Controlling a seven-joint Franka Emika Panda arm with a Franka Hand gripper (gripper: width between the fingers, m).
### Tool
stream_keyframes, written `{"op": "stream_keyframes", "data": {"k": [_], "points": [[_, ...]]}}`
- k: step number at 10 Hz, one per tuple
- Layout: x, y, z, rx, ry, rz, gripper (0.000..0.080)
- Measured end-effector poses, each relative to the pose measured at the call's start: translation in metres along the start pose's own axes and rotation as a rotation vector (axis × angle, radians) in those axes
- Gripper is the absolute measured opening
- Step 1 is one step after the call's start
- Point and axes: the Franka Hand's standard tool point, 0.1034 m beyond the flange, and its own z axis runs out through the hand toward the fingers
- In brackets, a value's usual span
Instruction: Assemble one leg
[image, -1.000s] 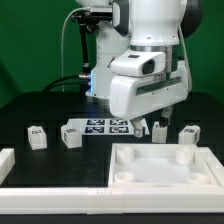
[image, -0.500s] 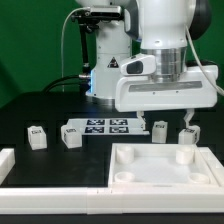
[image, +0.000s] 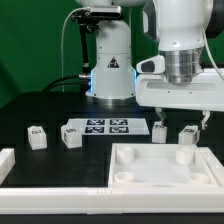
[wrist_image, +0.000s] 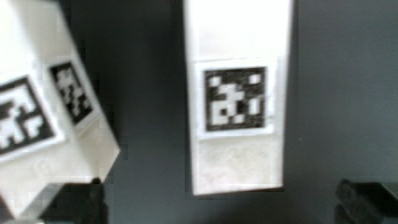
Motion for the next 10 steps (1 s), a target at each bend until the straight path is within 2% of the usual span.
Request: {"op": "stream_keyframes", "data": {"k": [2,5,6,7,8,9,10], "points": [[-0.001,0.0,0.0,0.001,-0.006,0.042,0.0649],[0.003,0.004,0.0,-0.003,-0.023,-0.06,0.0649],[0.011,0.014,-0.001,-0.014,-0.136,-0.093,0.0649],[0.014,0.014,-0.003,-0.017,-0.2,-0.095,0.0649],[0.009,0.017,-0.005,-0.039,-0.334,-0.122,0.0649],[0.01,0.015,-0.007,-0.049,-0.452,-0.119,0.0649],[0.012,0.013,-0.006,-0.054,-0.508,-0.114,0.0649]]}}
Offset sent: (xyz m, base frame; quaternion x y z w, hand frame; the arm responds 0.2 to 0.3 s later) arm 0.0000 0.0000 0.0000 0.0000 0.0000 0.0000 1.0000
